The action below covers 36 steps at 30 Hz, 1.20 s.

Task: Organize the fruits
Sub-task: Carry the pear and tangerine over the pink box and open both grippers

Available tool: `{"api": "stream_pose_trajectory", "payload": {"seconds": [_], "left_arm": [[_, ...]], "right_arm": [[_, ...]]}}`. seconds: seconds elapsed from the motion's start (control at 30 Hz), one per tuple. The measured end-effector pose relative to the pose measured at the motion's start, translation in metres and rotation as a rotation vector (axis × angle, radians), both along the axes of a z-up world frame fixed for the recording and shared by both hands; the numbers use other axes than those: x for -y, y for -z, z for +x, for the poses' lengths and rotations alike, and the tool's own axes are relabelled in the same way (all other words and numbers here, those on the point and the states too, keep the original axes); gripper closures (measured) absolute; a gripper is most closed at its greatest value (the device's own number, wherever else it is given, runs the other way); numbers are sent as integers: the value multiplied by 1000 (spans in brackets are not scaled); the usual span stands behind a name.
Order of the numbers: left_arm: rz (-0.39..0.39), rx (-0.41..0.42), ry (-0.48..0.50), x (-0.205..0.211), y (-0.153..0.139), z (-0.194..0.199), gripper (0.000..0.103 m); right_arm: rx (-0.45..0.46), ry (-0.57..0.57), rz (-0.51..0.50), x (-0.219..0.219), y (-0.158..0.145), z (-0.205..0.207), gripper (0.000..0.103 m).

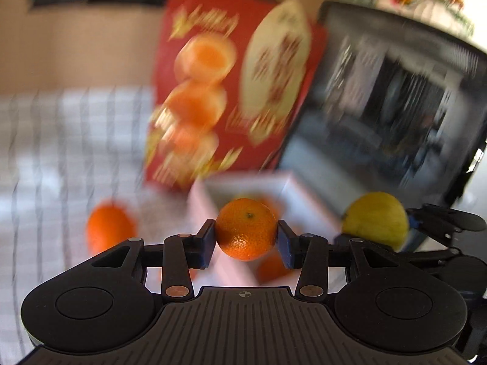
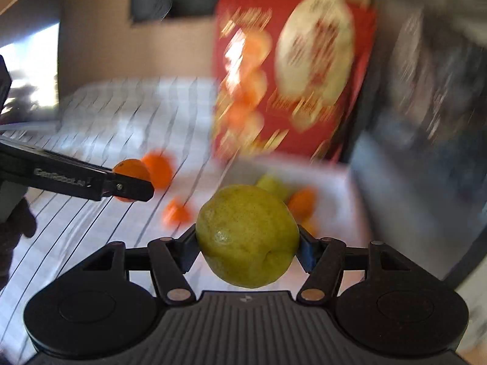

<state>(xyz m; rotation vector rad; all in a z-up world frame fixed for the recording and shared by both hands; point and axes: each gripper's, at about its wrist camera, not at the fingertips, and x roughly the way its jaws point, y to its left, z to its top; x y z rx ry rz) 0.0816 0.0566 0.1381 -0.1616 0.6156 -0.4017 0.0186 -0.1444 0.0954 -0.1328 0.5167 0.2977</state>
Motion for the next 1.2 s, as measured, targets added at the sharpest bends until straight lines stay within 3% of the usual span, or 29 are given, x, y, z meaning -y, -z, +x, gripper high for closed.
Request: {"api": "stream_pose_trajectory", "payload": {"seconds": [0.07, 0.17, 0.27, 0.47, 0.6, 0.93, 1.03, 1.2], "left_arm": [[-8, 10, 21, 21, -16, 23, 55], [-5, -37, 42, 51, -13, 52, 55], [42, -111, 49, 76, 13, 70, 55], [88, -271, 88, 95, 71, 89, 55], [108, -226, 45, 89, 77, 82, 55], [38, -68, -68, 44, 51, 29, 56], [15, -88, -126, 26, 51, 14, 56], [4, -196, -174, -2, 70, -7, 56]], "right_arm": [[37, 23, 10, 15, -22, 21, 40], [58, 58, 20, 35, -43, 54, 40], [51, 95, 9, 50, -42, 79, 41], [-25, 45, 28, 54, -18, 99, 40], [-78, 48, 73, 55, -5, 115, 40], [-147, 59, 30, 46, 23, 140, 40], [-186, 48, 4, 34, 36, 146, 40], [-261, 40, -31, 10, 61, 156, 40]]}}
